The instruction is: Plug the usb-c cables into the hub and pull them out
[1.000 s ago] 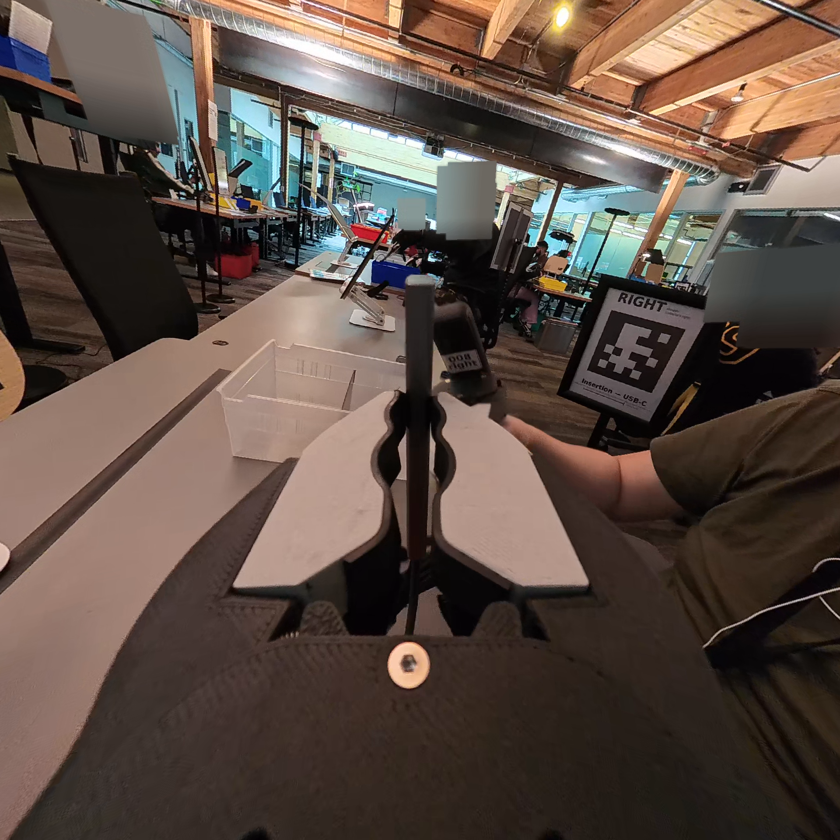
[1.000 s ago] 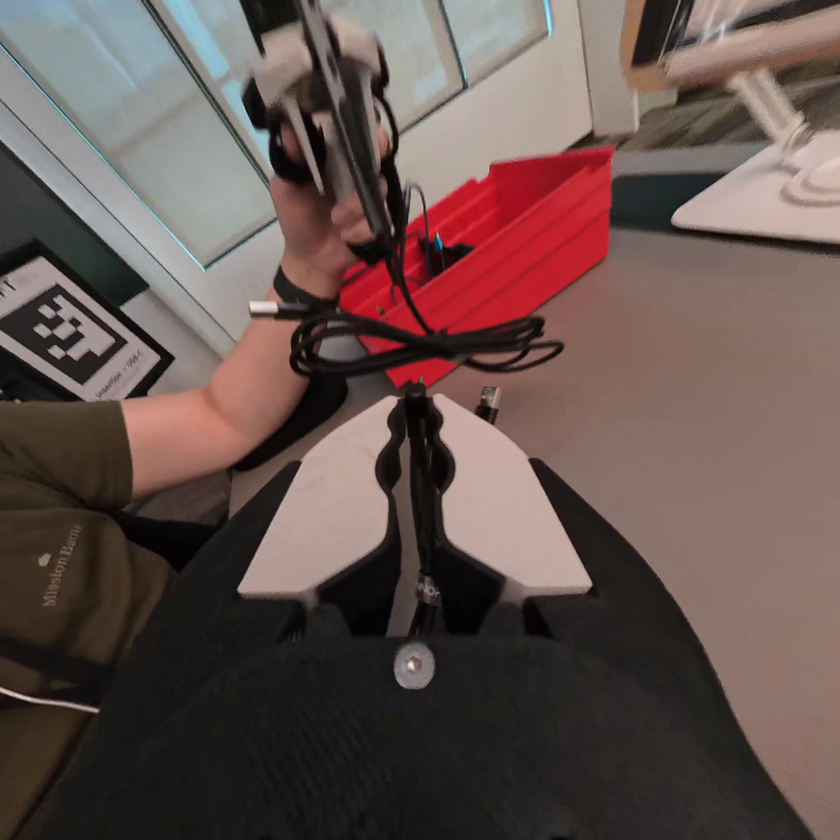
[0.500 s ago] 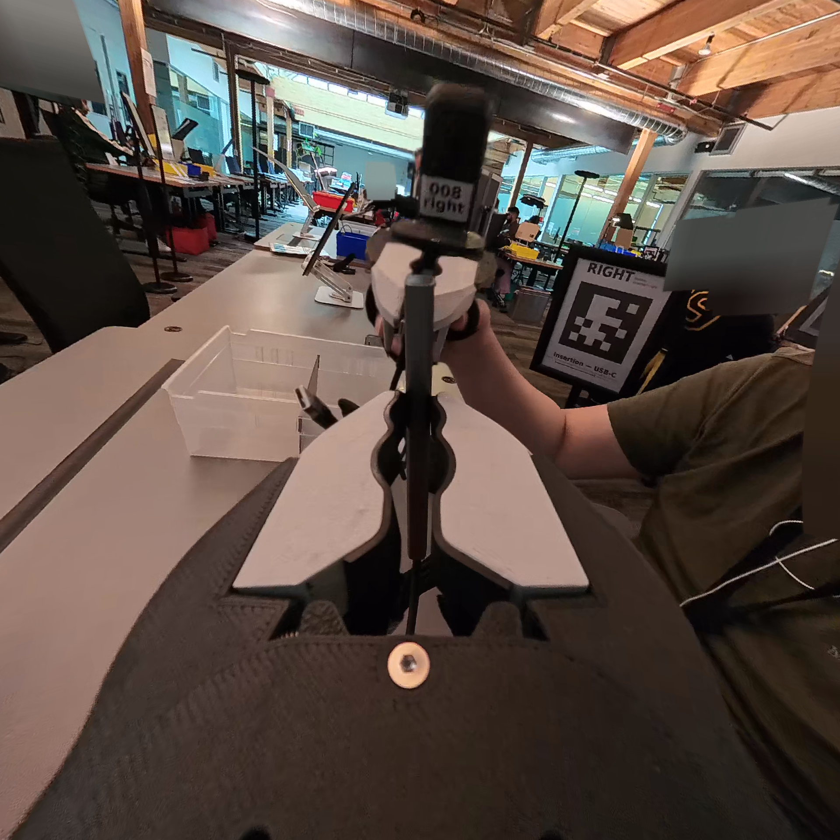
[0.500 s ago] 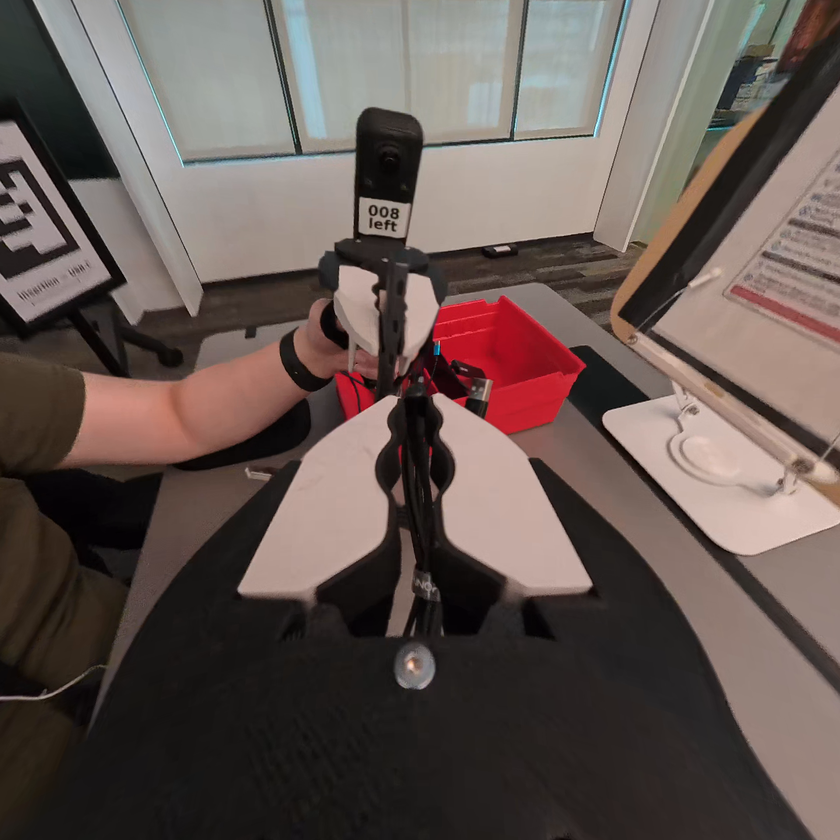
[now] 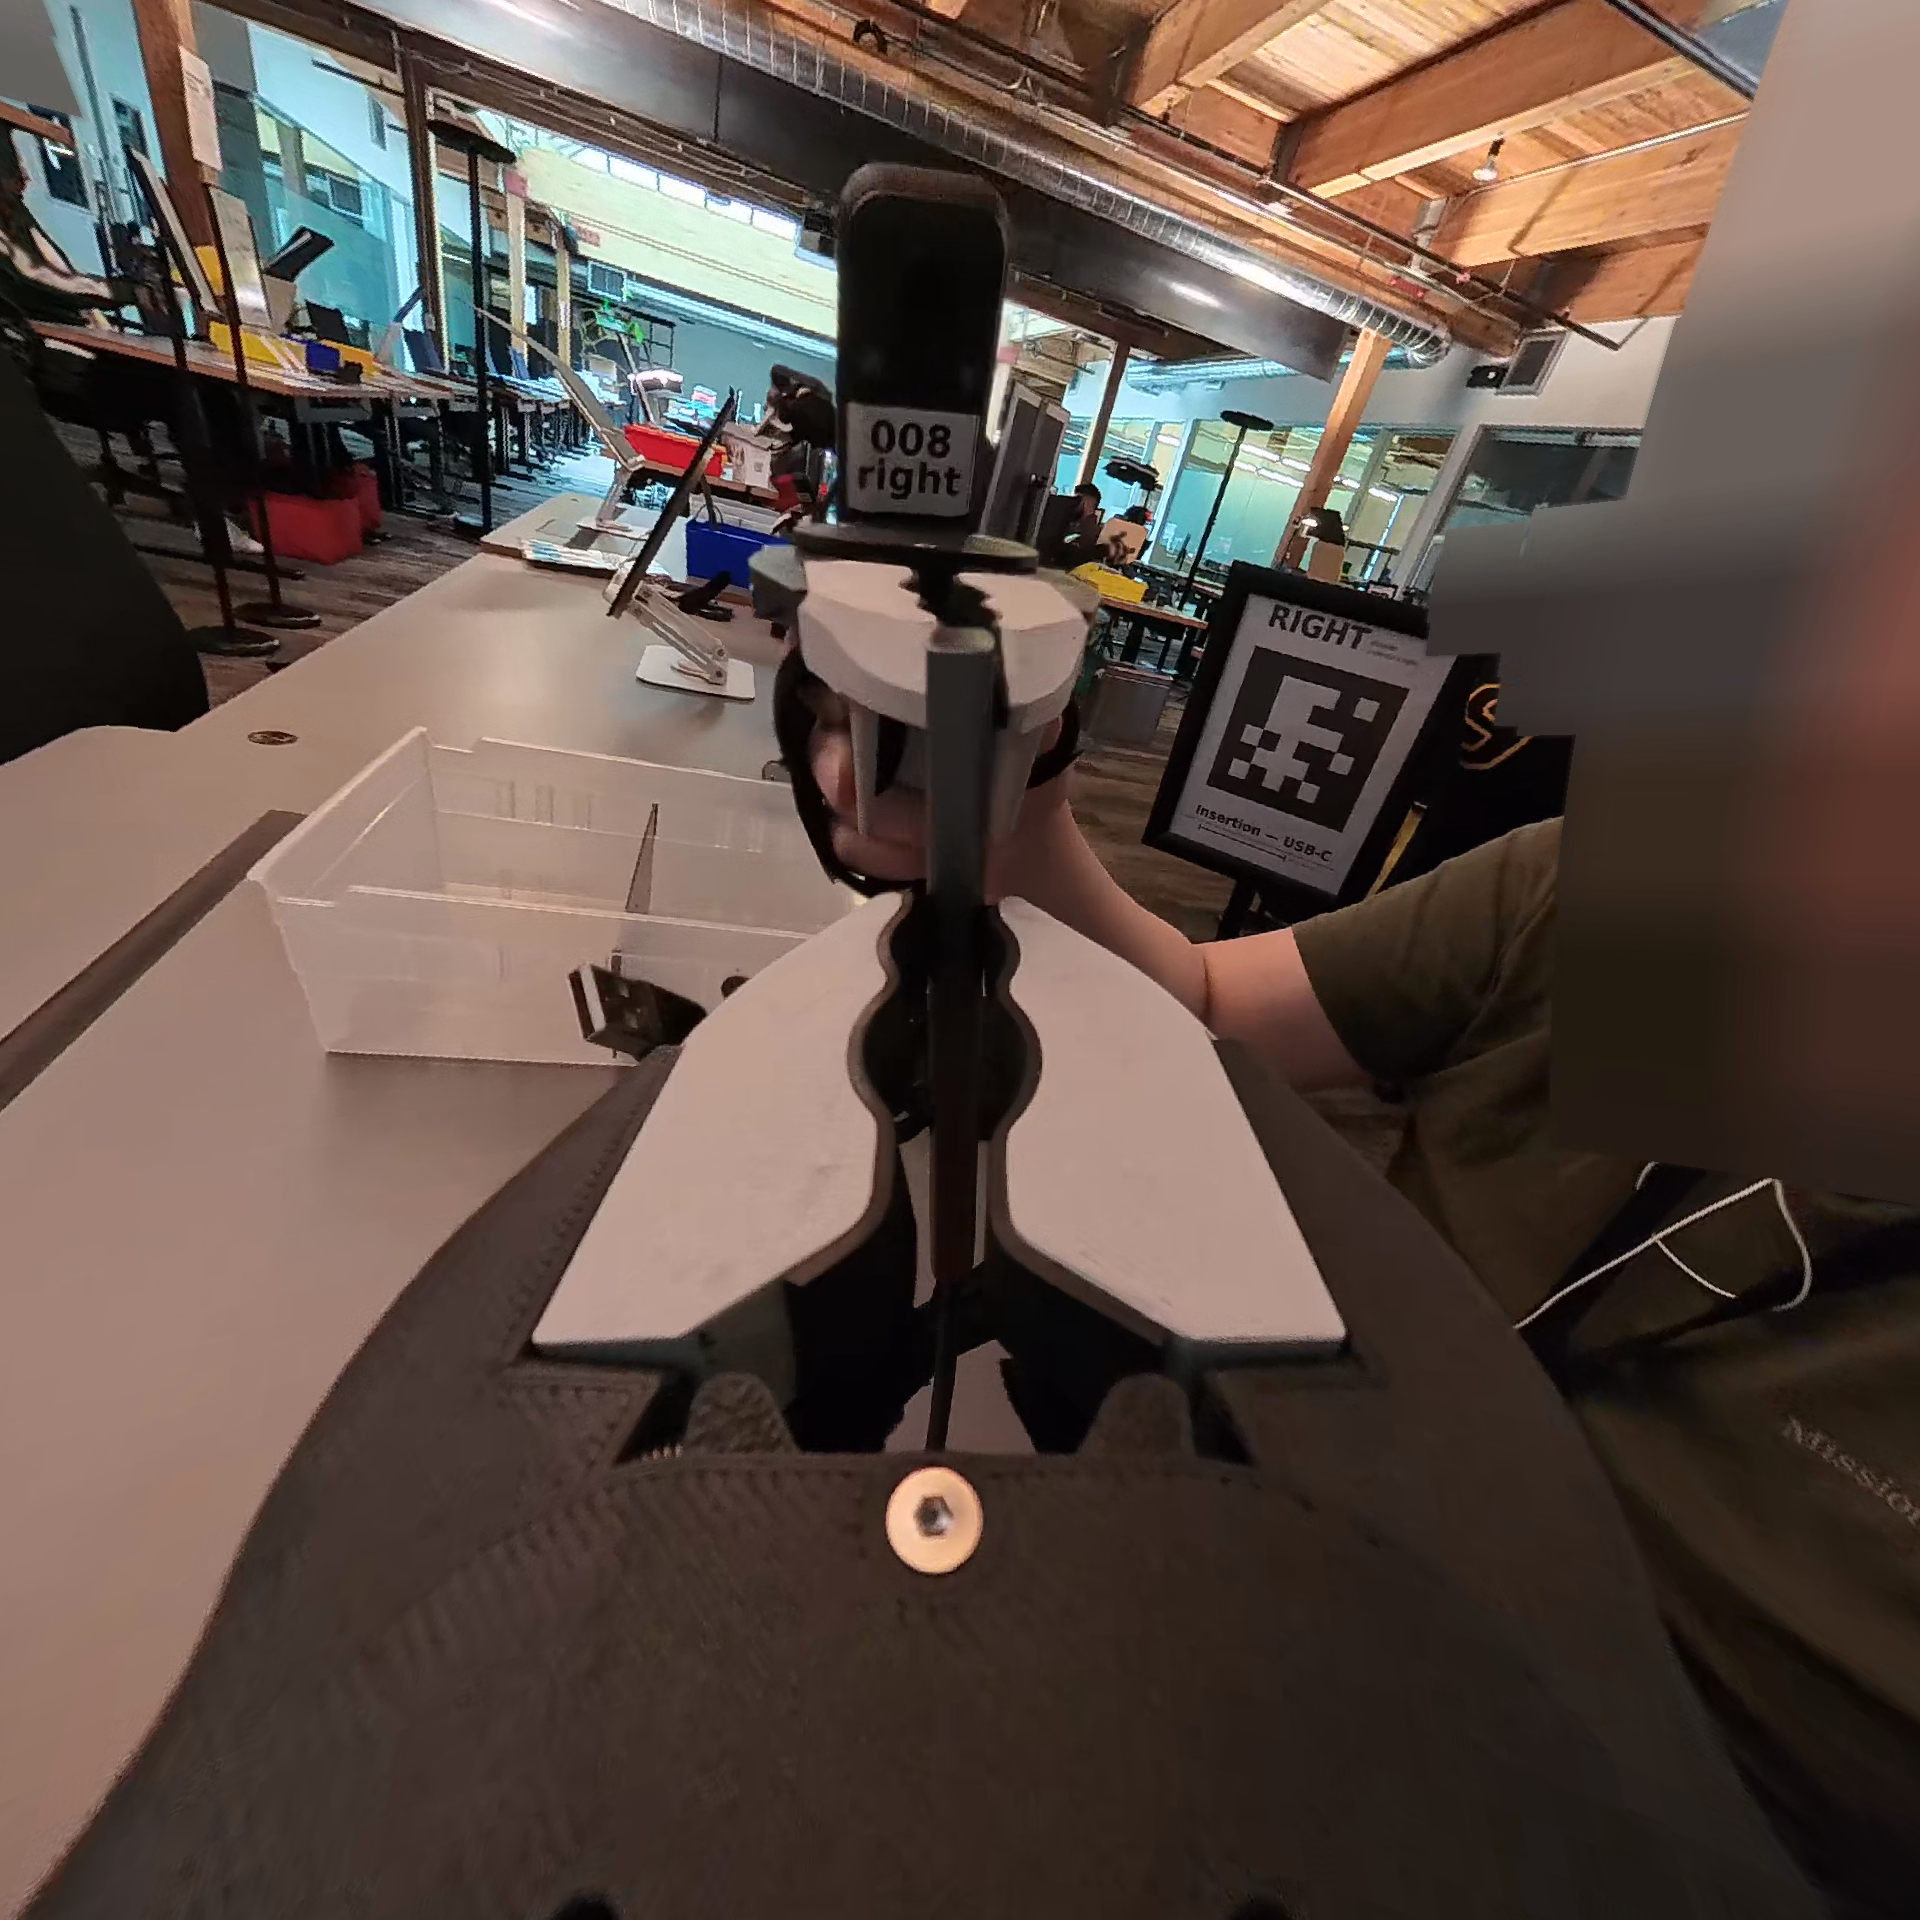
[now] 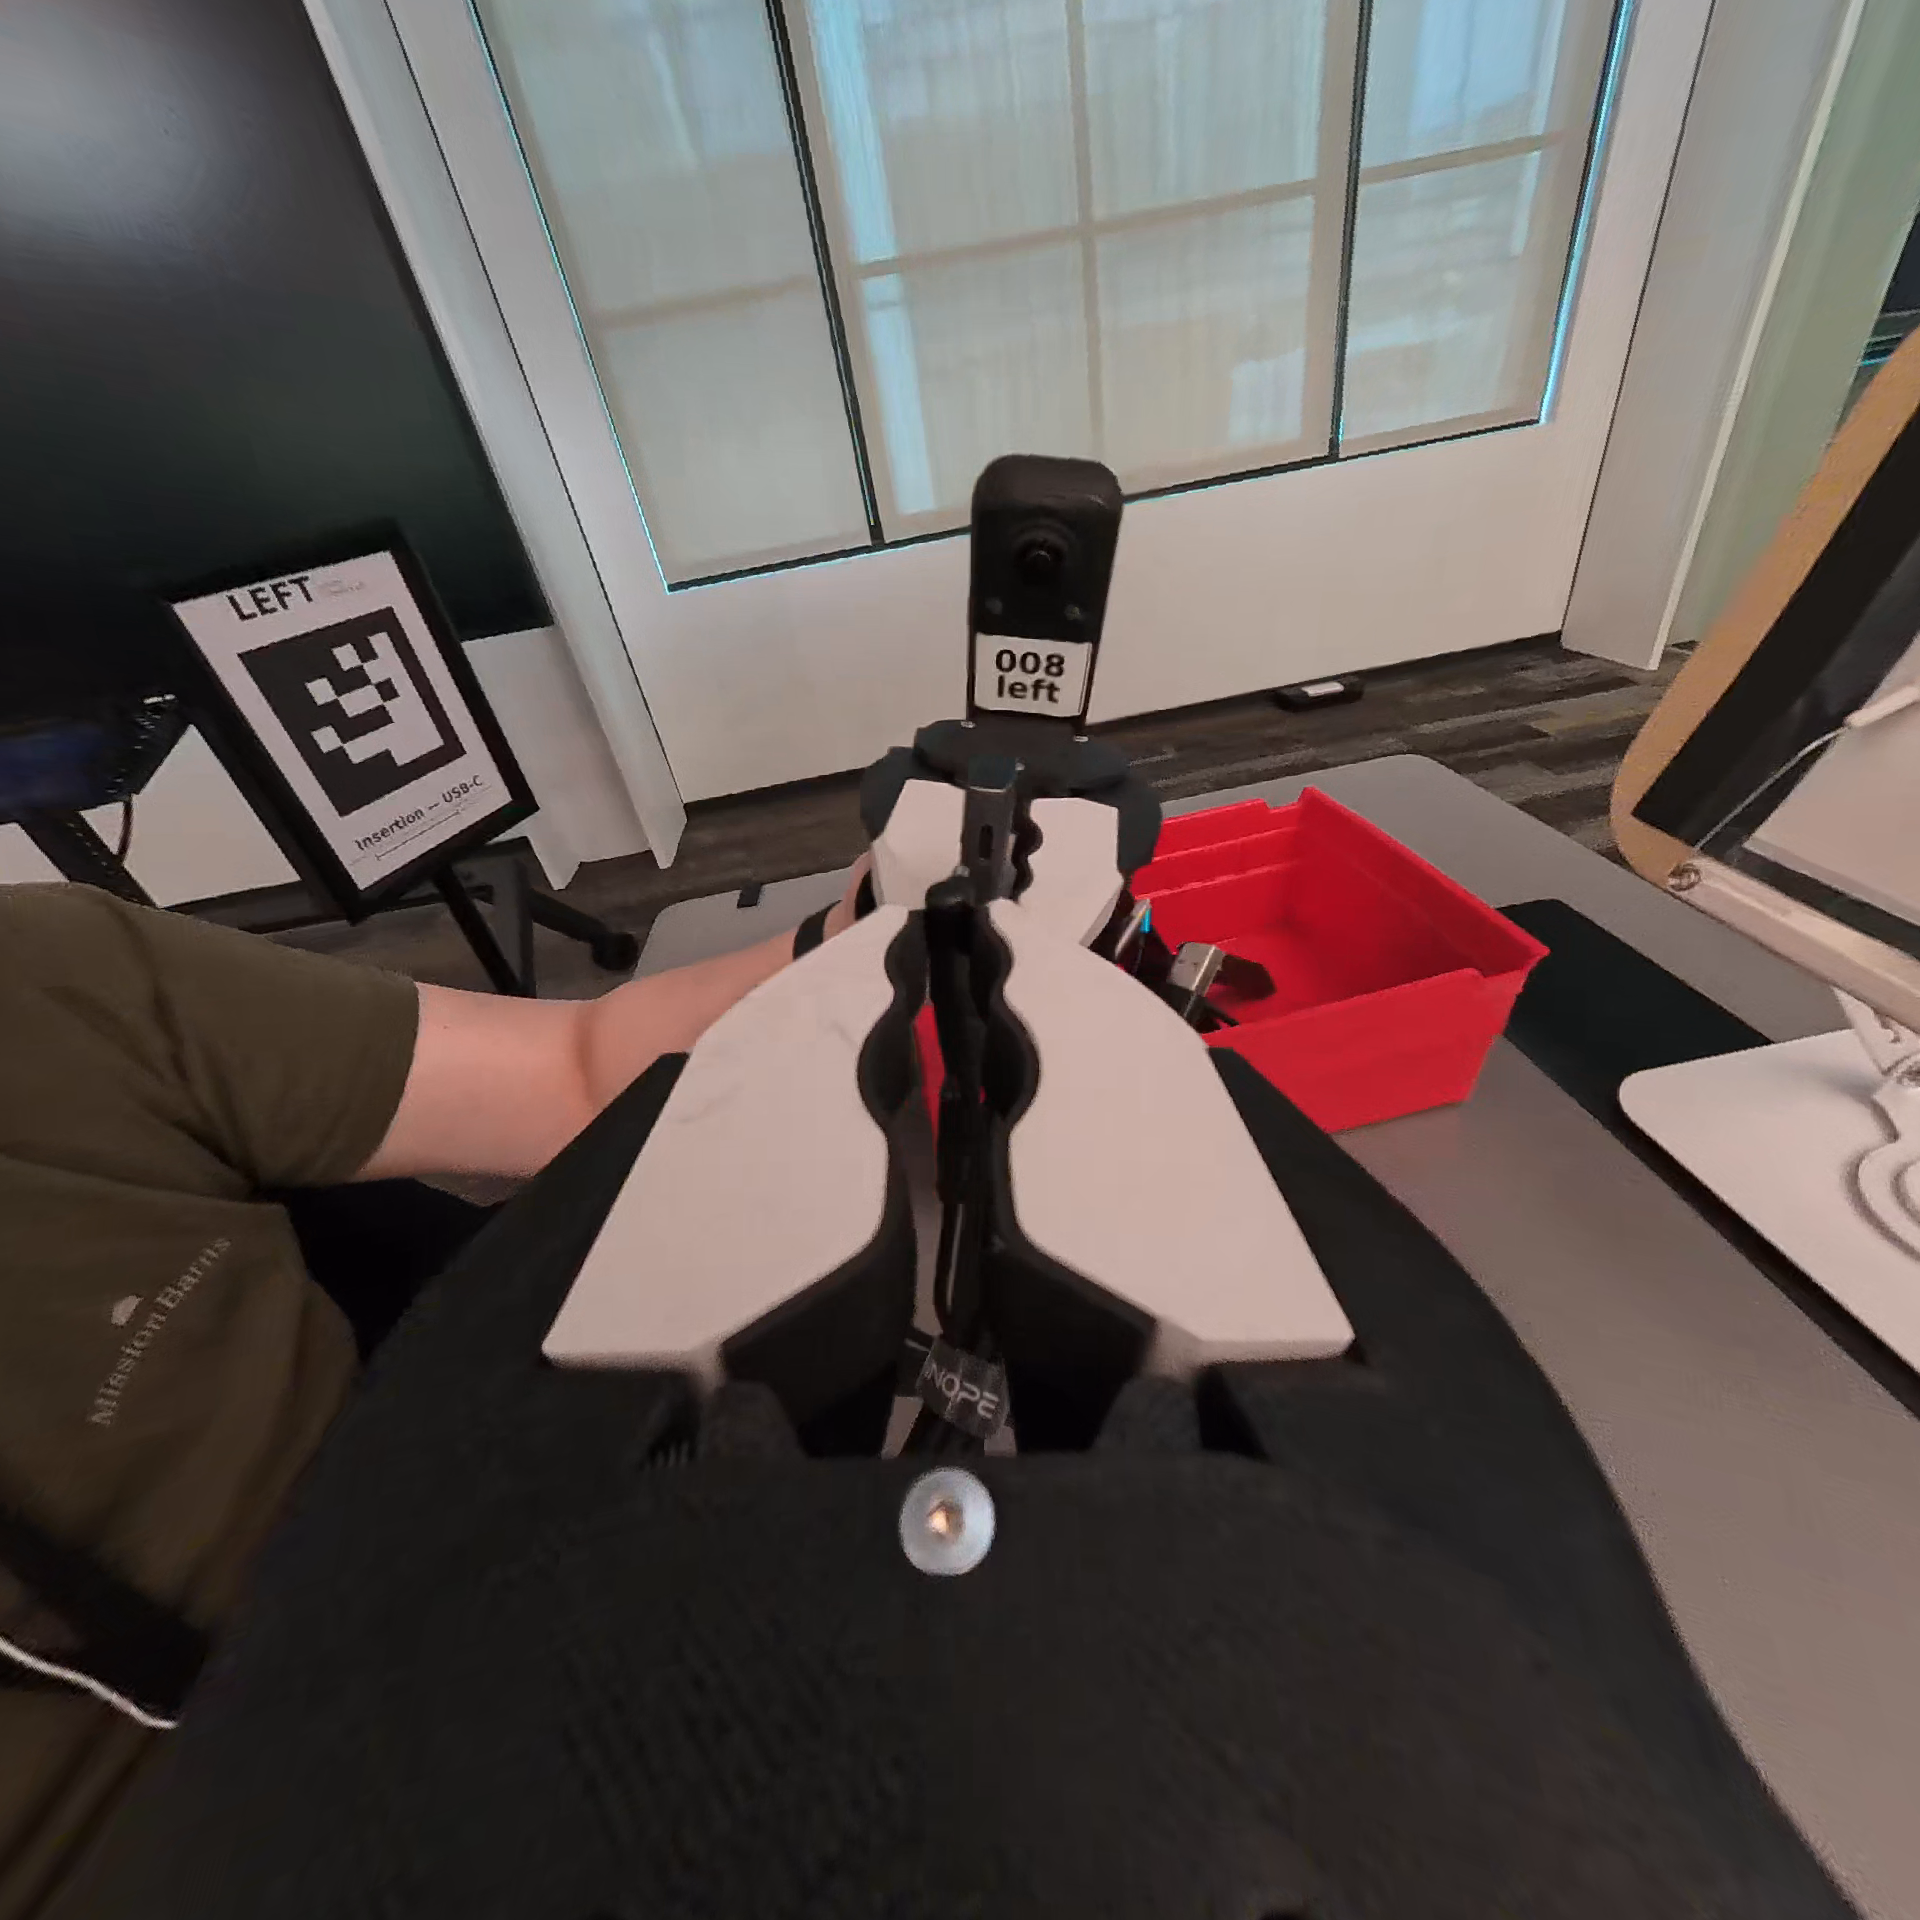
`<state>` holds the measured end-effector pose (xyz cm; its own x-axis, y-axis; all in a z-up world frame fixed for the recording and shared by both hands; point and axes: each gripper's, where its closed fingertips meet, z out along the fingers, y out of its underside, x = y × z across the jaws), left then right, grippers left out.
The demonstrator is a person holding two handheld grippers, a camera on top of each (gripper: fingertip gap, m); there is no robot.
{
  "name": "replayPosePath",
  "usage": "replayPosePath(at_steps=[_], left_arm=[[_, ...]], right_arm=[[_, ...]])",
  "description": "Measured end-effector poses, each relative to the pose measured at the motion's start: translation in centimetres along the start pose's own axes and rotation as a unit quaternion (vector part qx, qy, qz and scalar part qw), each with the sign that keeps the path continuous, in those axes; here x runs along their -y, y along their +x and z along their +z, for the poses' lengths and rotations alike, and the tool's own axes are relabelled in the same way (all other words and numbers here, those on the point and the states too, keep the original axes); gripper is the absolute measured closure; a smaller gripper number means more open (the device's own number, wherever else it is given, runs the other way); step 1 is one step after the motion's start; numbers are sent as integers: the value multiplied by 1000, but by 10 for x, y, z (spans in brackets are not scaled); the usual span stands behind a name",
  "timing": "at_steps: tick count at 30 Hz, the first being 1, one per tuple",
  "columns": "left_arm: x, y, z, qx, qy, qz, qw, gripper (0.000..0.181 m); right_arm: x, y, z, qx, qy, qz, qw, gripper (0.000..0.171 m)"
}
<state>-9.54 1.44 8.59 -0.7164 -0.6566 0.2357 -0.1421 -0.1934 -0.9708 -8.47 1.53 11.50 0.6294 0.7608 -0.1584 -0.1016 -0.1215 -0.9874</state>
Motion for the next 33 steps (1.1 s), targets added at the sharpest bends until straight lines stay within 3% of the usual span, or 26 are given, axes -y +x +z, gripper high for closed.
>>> replayPosePath(at_steps=[11, 22, 33], left_arm=[[-7, 3, 7, -5, -22, -7, 1000, 172], [-9, 1, 3, 16, -45, -2, 999, 172], [-11, -3, 2, 25, -54, -17, 998, 172]], right_arm=[[-3, 0, 1, 13, 7, 8, 1000, 162], [-5, 3, 3, 67, 43, 109, 991, 162], [-7, 6, 3, 67, 47, 110, 990, 162]])
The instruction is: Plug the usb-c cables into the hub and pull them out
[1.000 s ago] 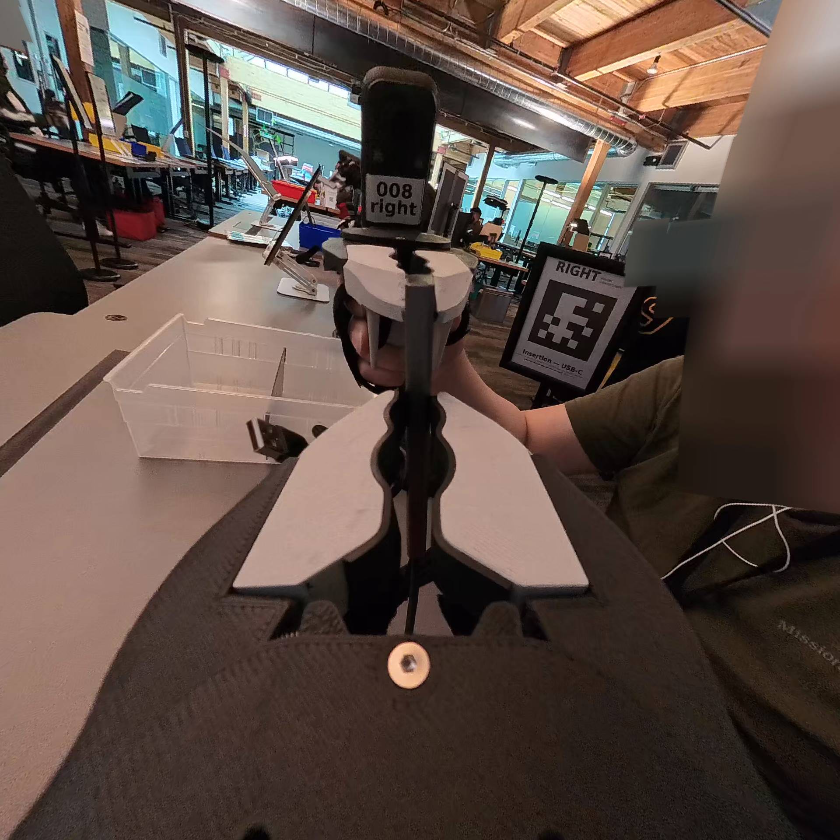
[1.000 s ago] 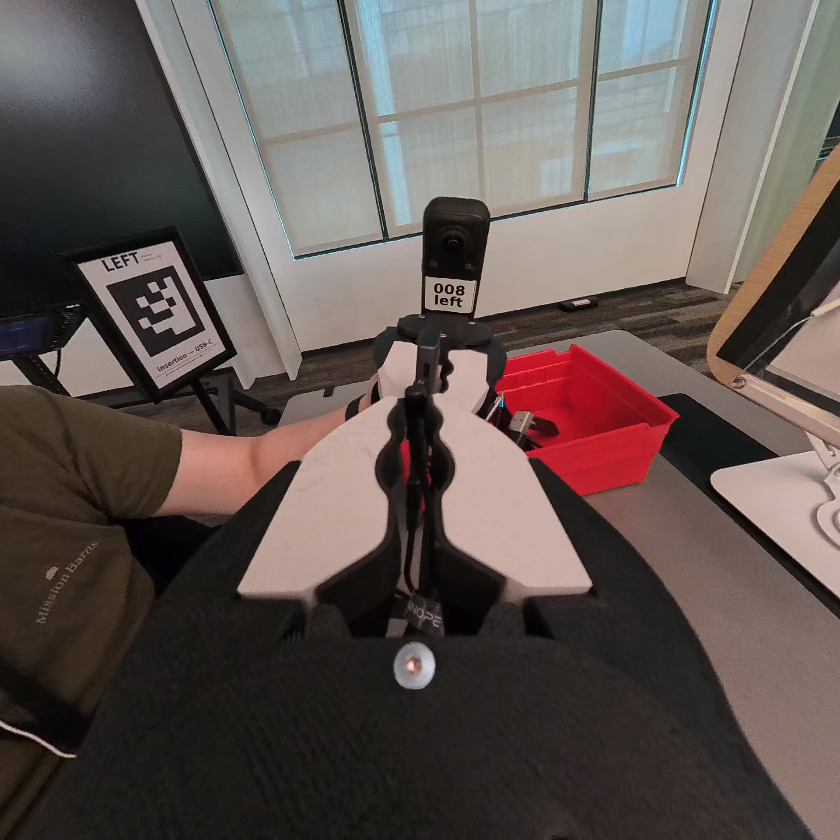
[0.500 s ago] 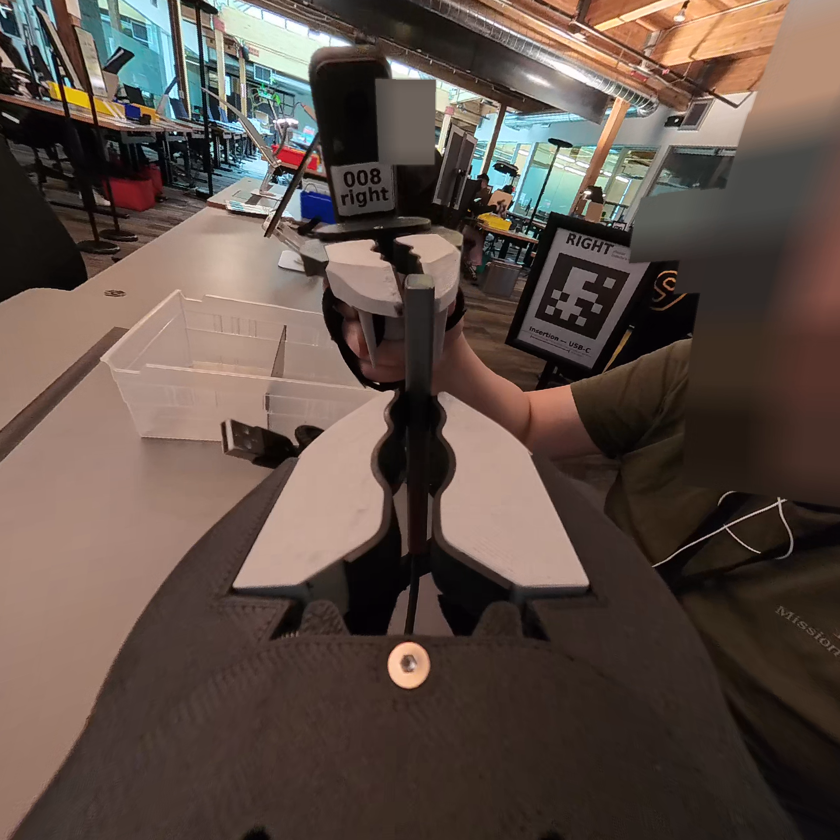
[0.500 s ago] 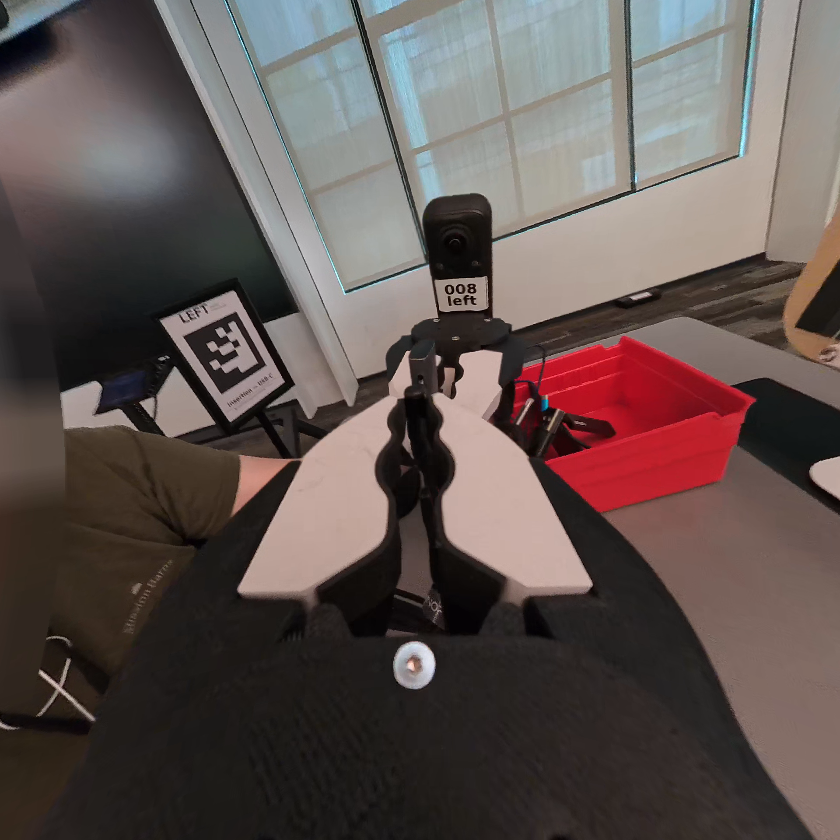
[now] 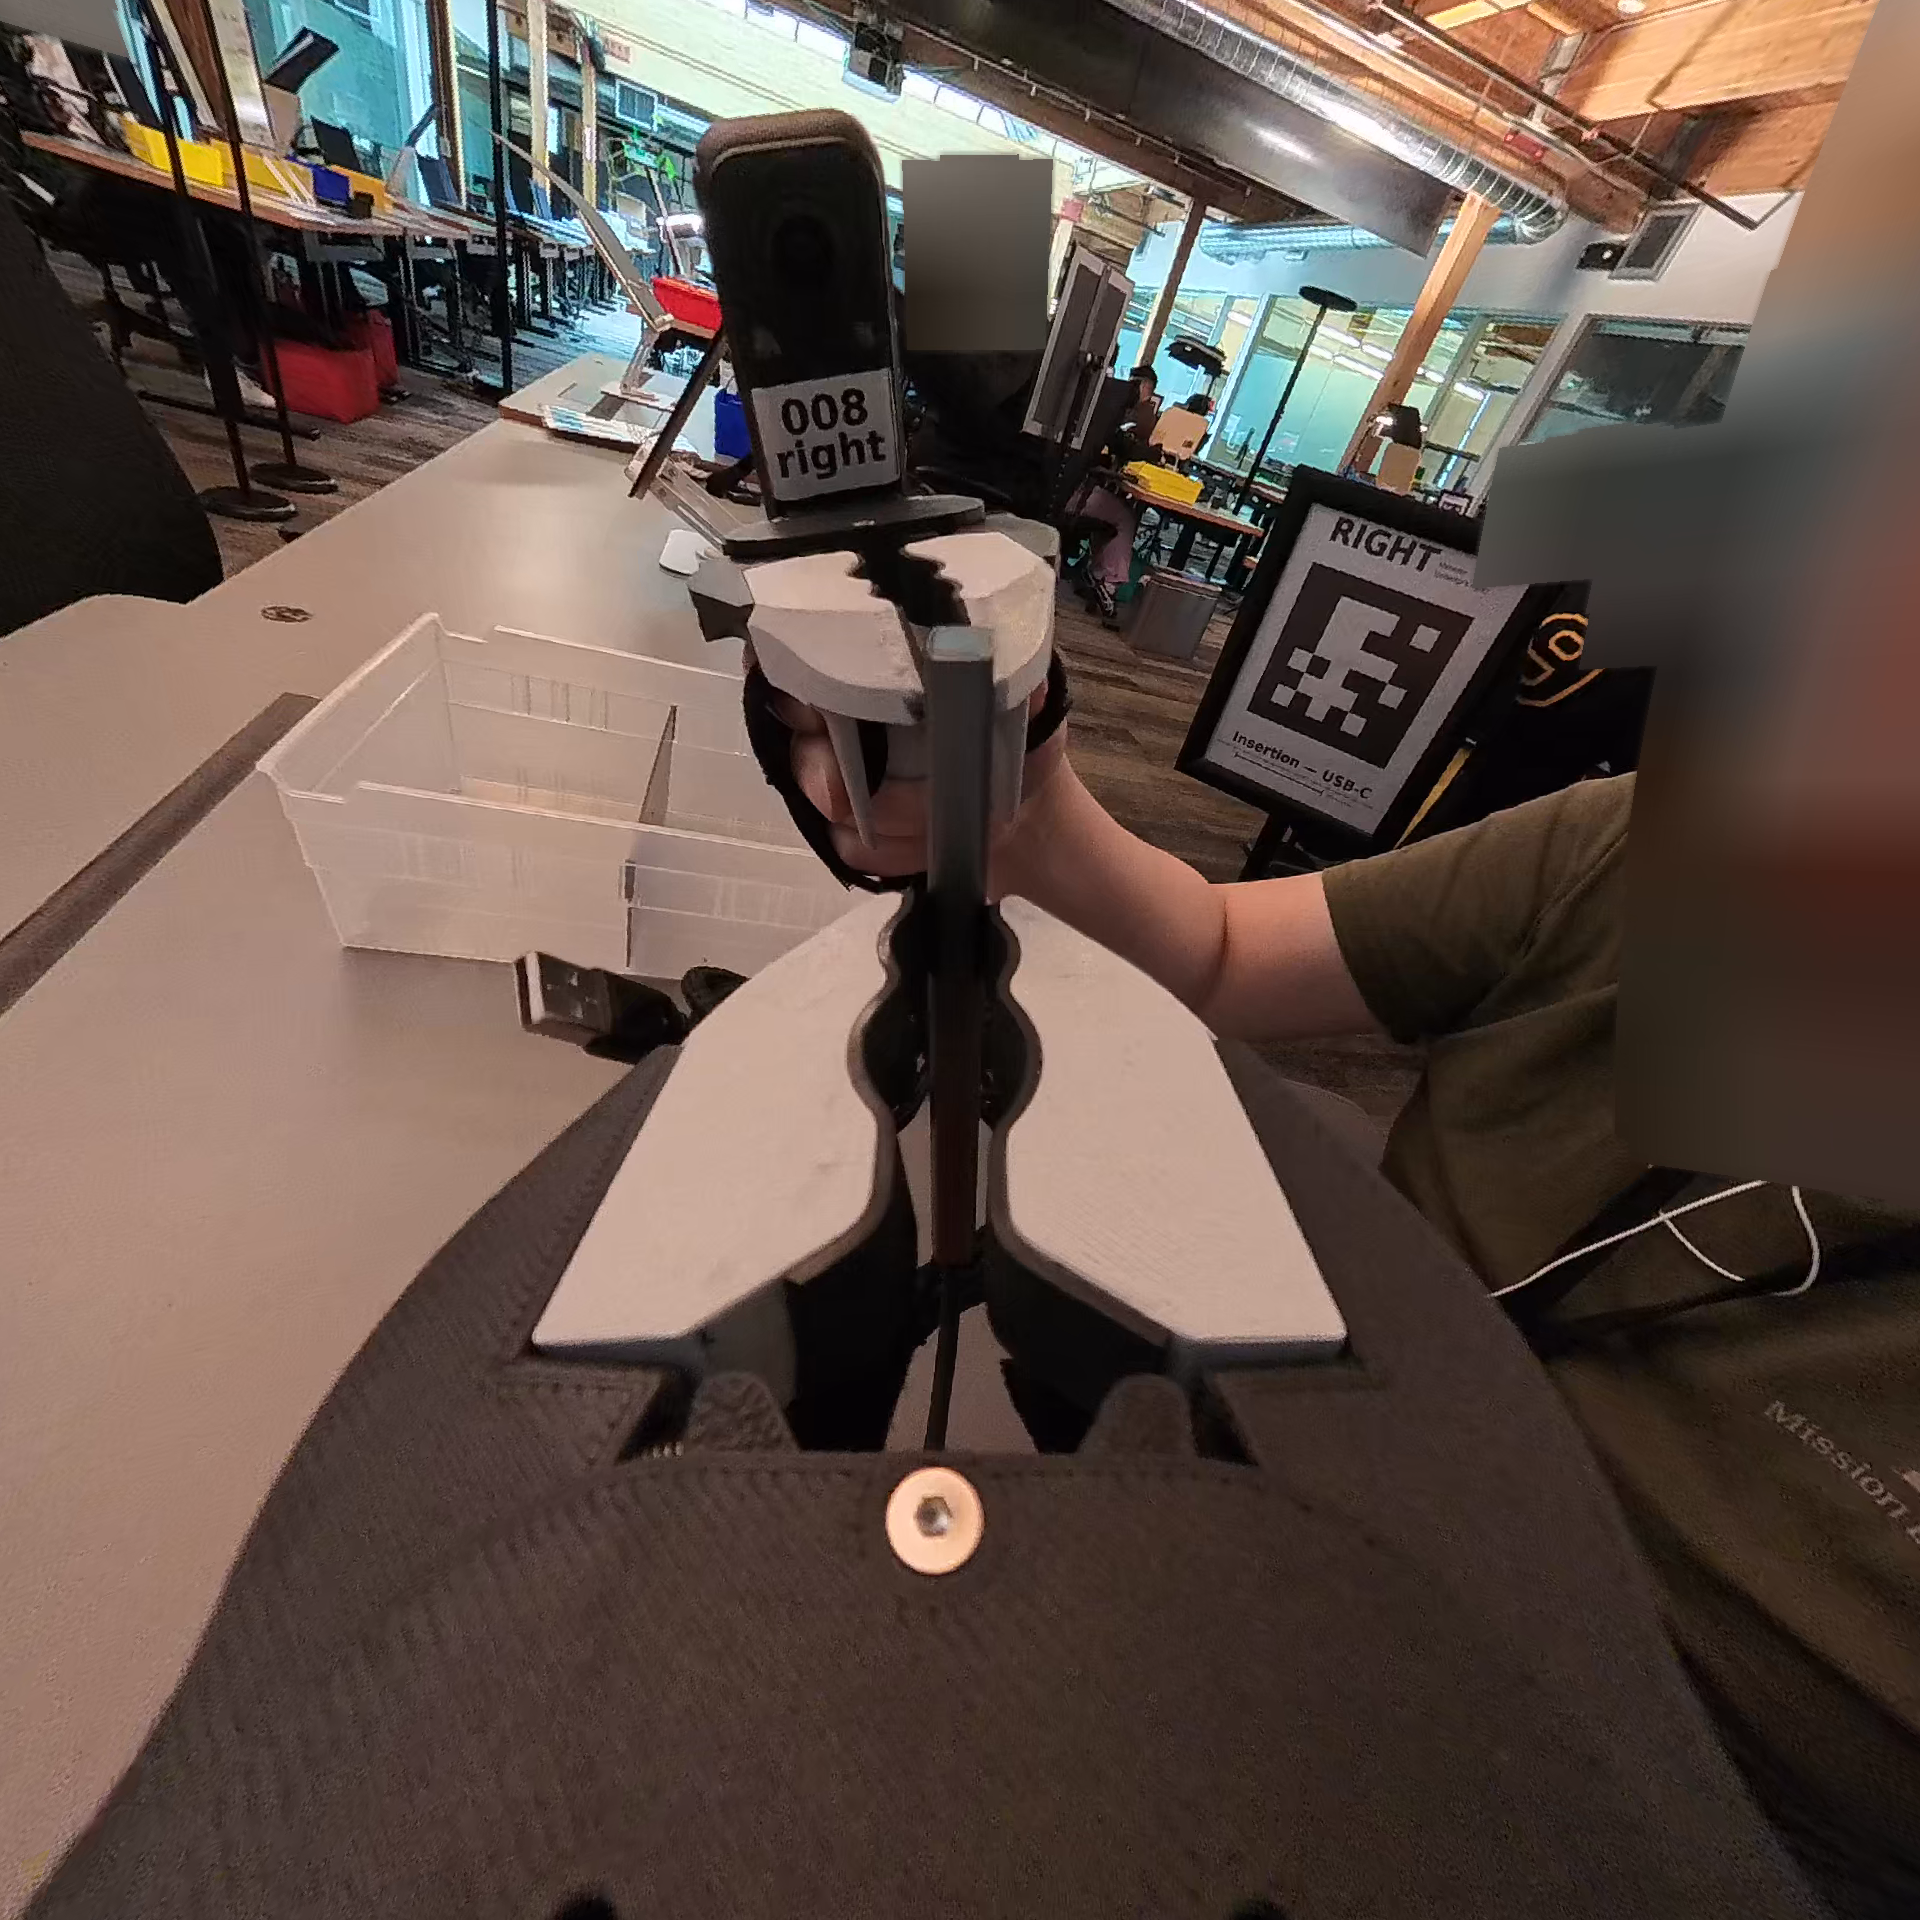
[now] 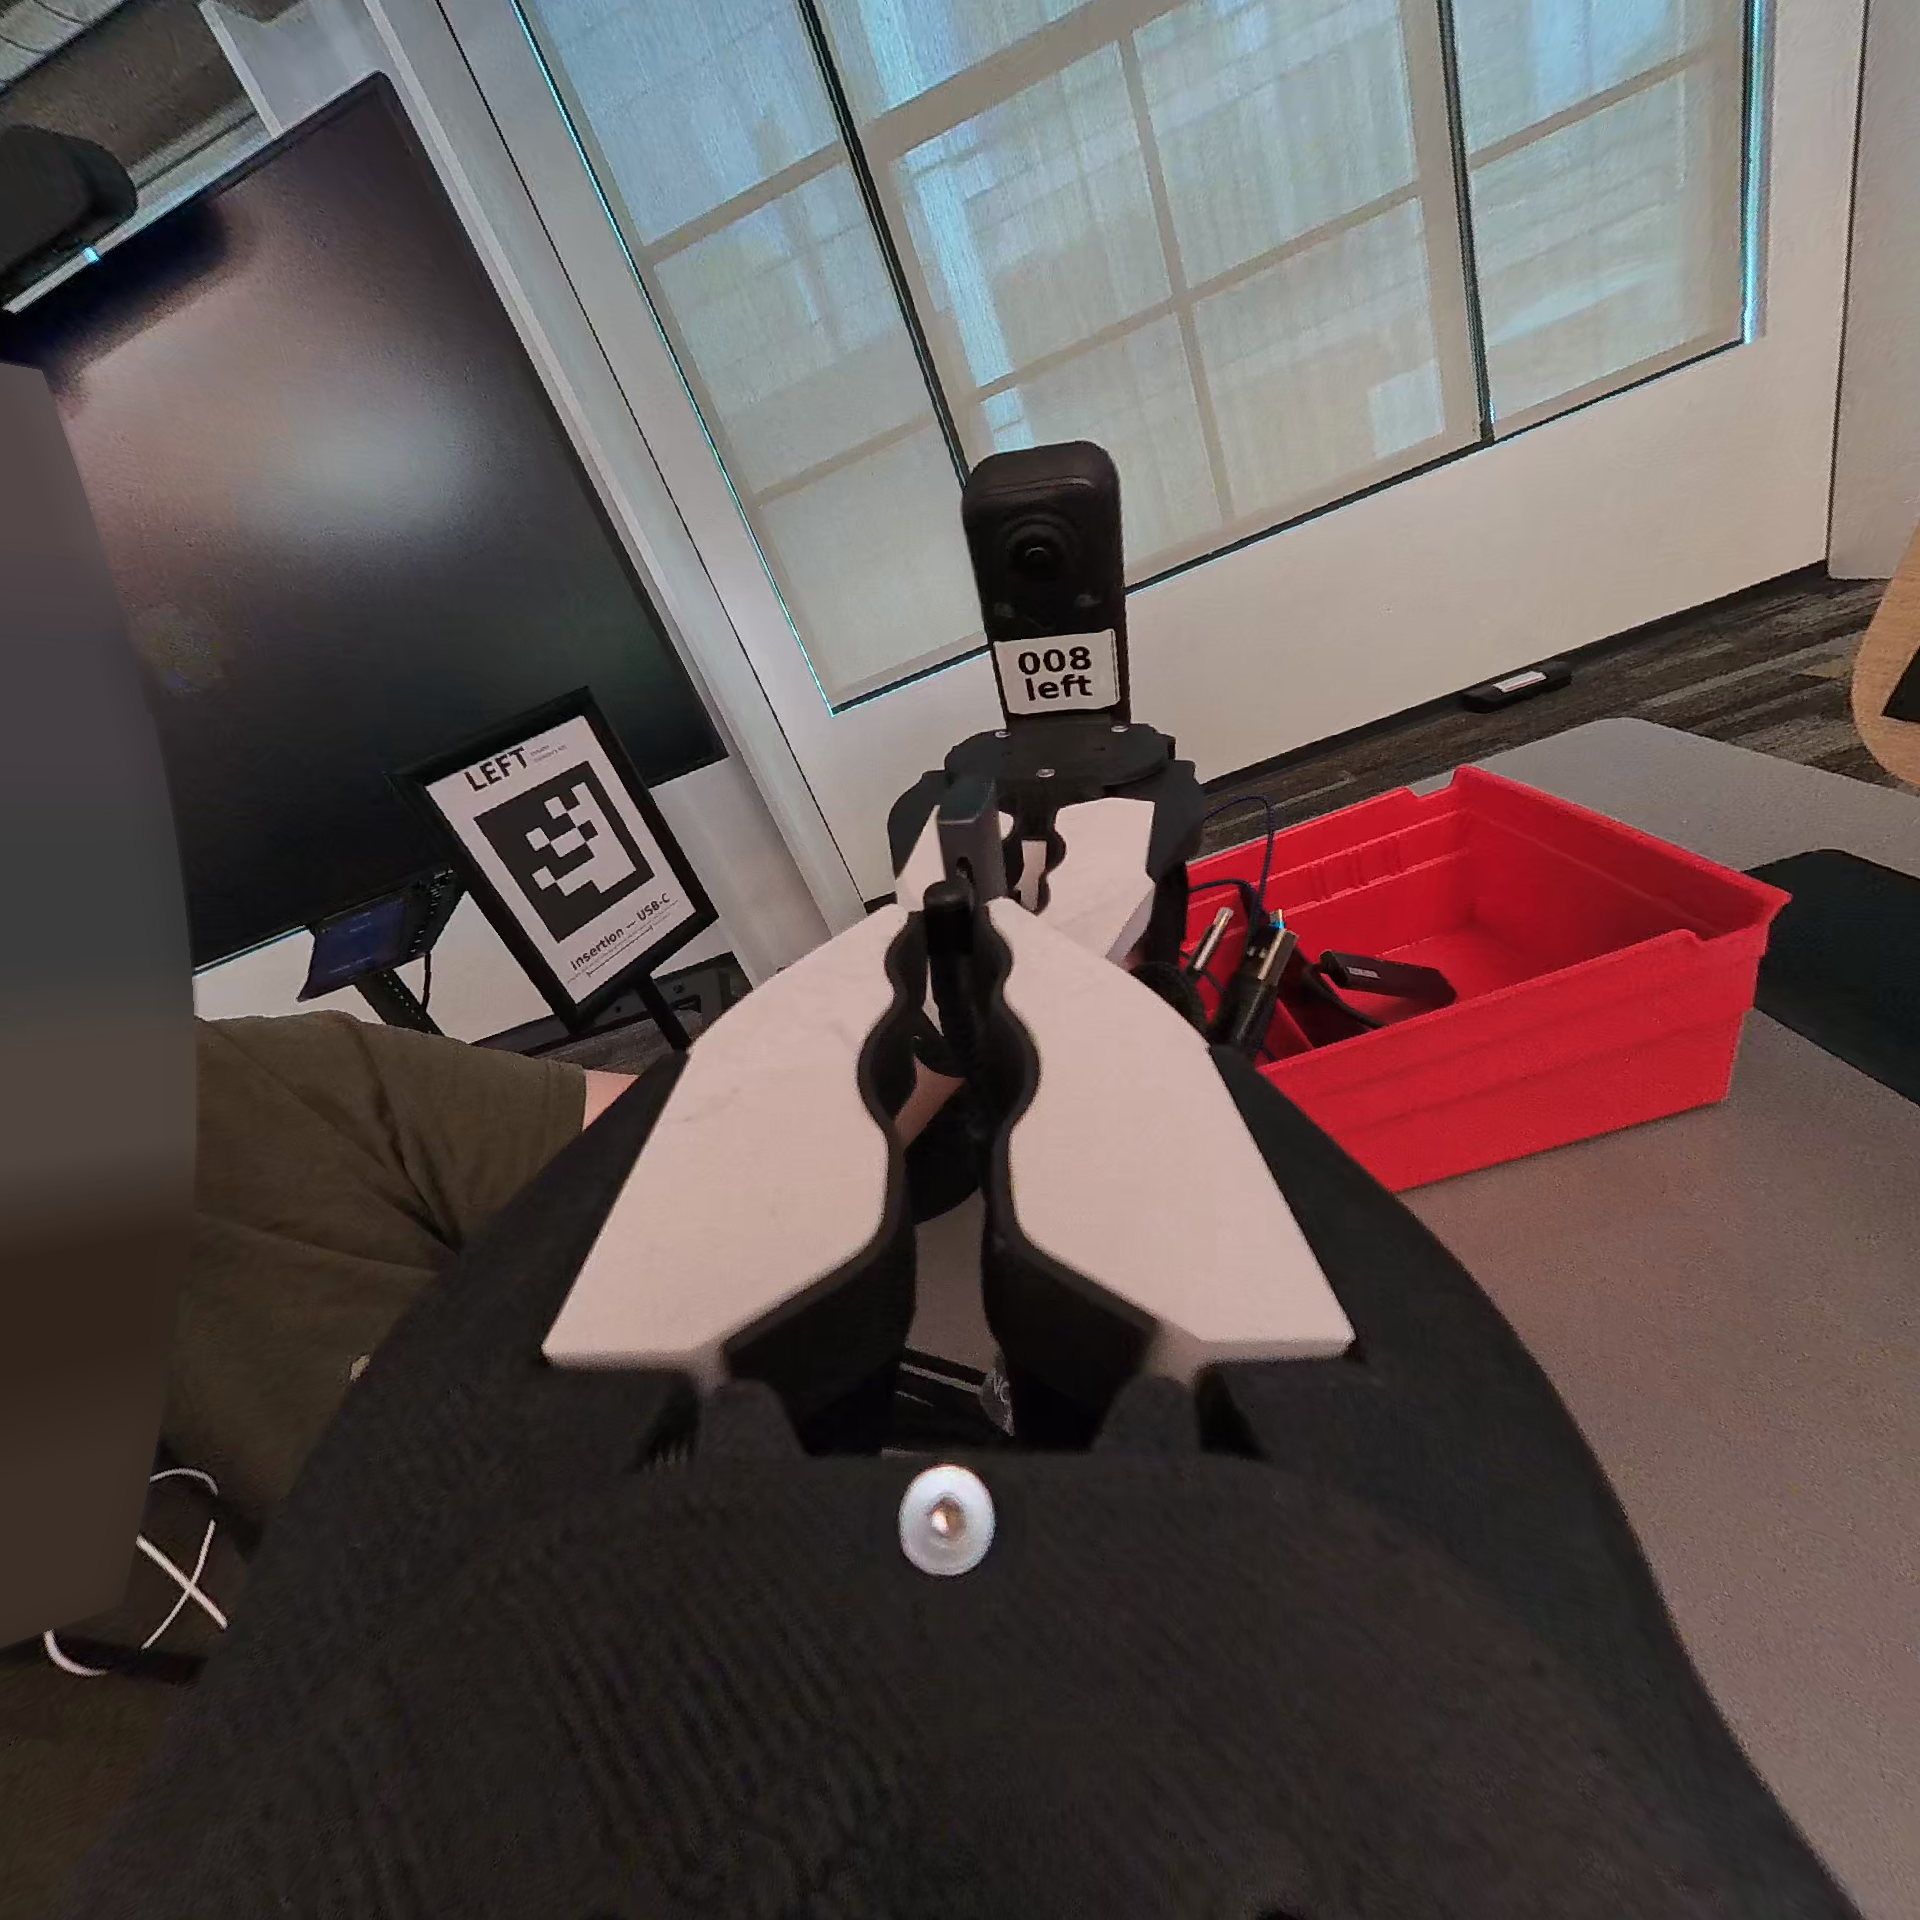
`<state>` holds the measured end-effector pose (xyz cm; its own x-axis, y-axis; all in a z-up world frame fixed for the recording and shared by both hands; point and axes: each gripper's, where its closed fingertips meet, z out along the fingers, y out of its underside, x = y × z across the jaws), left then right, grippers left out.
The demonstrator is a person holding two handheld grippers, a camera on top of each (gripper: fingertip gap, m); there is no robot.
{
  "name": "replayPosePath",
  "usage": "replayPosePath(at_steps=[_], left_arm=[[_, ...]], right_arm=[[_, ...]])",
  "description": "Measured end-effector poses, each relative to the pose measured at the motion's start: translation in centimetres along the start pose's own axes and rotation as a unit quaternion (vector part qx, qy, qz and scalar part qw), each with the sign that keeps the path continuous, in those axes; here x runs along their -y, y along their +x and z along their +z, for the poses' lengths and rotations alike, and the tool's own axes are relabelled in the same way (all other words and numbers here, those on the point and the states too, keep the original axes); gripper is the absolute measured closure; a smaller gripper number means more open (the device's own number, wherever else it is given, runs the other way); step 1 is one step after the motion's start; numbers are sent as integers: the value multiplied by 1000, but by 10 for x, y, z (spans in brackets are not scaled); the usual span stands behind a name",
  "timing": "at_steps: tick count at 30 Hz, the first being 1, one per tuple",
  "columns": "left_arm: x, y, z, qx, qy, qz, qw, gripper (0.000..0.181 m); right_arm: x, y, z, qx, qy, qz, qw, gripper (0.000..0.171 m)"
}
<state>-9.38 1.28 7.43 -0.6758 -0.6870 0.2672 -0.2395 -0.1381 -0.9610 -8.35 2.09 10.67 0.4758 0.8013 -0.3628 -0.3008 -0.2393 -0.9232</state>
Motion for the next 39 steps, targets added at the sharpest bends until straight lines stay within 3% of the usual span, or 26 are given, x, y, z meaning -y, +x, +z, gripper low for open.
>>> replayPosePath(at_steps=[15, 21, 39], left_arm=[[-13, -4, 3, 32, -56, 11, 998, 172], [13, -3, -6, 38, 33, 15, 999, 172], [8, 8, 0, 25, -4, 9, 1000, 173]], right_arm=[[-9, 5, 2, -2, -19, 12, 1000, 162], [-13, 5, 2, 4, -24, 11, 1000, 162], [-23, -5, 1, 26, -65, 12, 997, 162]])
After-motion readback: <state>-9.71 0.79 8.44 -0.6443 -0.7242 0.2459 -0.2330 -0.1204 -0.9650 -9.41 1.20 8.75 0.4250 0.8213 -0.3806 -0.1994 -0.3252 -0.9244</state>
